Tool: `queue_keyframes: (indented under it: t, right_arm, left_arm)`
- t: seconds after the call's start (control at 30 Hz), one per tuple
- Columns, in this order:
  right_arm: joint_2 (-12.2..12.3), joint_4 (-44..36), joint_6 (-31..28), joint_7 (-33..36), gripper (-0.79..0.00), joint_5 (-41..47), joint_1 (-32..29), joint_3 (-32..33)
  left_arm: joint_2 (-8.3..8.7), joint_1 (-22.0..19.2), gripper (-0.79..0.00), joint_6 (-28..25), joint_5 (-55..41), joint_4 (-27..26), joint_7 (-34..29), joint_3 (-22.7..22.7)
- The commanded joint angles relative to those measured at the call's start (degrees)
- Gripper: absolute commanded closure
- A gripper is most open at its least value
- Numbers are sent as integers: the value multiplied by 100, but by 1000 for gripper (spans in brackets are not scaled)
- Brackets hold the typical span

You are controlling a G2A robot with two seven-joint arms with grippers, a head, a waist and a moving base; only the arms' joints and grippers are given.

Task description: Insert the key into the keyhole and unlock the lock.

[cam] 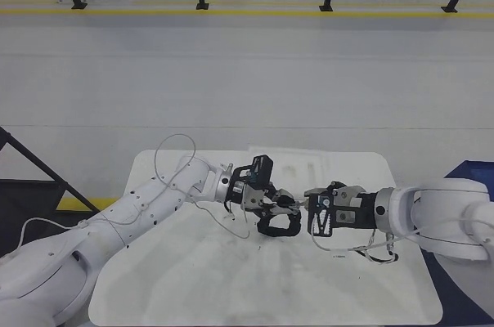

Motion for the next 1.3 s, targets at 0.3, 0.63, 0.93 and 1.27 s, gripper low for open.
queue_keyframes:
  t: [0.3, 0.63, 0.93, 1.27]
  right_arm:
    - [13, 265, 434, -193, 0, 579, -126, 58]
    - [-17, 551, 1298, 75, 0, 1879, -73, -54]
    - [-39, 720, 2008, 372, 0, 2723, -27, -76]
    - [-75, 819, 2100, 468, -237, 2954, 68, -160]
  left_arm:
    - [20, -78, 0, 0, -50, -19, 22, 137]
    - [22, -59, 0, 0, 90, -5, 9, 20]
    - [21, 72, 0, 0, 237, -61, -65, -189]
    - [9, 202, 0, 0, 315, -69, -199, -382]
